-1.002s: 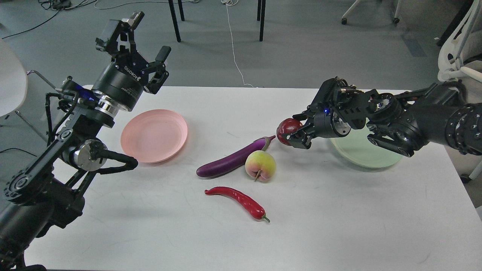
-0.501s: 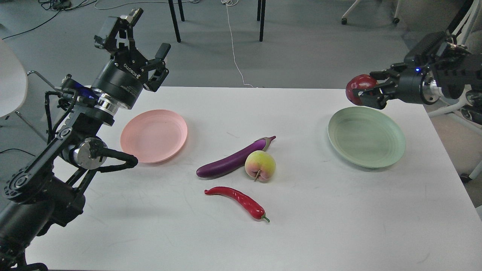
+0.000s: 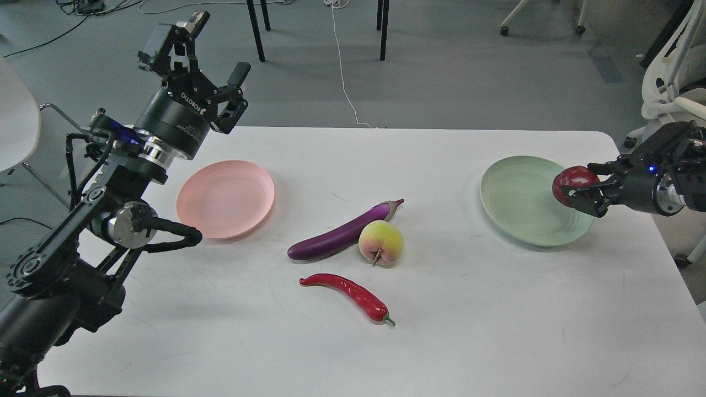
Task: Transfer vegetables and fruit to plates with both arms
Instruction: 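Carry the apple to the green plate and open the right gripper, then reach the right gripper down and grasp the peach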
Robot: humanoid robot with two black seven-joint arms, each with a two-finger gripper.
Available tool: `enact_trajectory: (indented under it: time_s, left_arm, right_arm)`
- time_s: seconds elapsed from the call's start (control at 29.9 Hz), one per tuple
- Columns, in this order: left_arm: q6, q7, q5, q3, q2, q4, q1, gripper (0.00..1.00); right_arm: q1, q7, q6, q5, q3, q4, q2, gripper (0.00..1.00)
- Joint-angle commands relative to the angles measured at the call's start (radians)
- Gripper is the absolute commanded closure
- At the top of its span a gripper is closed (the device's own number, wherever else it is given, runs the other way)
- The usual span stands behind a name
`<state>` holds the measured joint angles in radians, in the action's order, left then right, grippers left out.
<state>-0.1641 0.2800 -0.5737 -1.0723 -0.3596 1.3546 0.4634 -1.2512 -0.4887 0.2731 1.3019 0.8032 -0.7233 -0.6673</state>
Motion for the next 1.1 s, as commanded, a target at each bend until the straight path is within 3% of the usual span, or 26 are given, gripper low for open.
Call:
enact_trajectory:
  time_s: [0.0,0.27,0.37,0.63,0.87,1.07]
  left_arm:
    - [0.002,-0.001,0.0,0.0,-0.001,0.0,-0.002,0.02]
    - [0.002,-0.001,0.0,0.0,-0.002,0.0,0.0,0.02]
    - [0.002,-0.001,0.0,0.0,-0.004,0.0,0.0,0.02]
    - [0.0,-0.001,0.0,-0.001,-0.009,0.0,0.0,0.02]
    - [0.0,-0.001,0.0,-0.001,-0.009,0.001,0.0,0.02]
    - [0.0,-0.001,0.0,-0.001,-0.01,0.001,0.0,0.02]
  right_arm:
    - [0.022,0.0,0.001,-0.001,-0.013,0.007,0.003,0.46]
    - [0.062,0.0,0.028,-0.003,-0.062,0.045,0.031,0.27]
    - [0.064,0.0,0.029,-0.006,-0.062,0.039,0.029,0.05]
    - [0.018,0.0,0.029,-0.01,-0.064,-0.016,0.002,0.04]
    - [-0.267,0.0,0.014,-0.029,-0.064,-0.287,-0.028,0.03]
    - [-0.419,0.0,-0.037,-0.099,-0.041,-0.401,0.104,0.02]
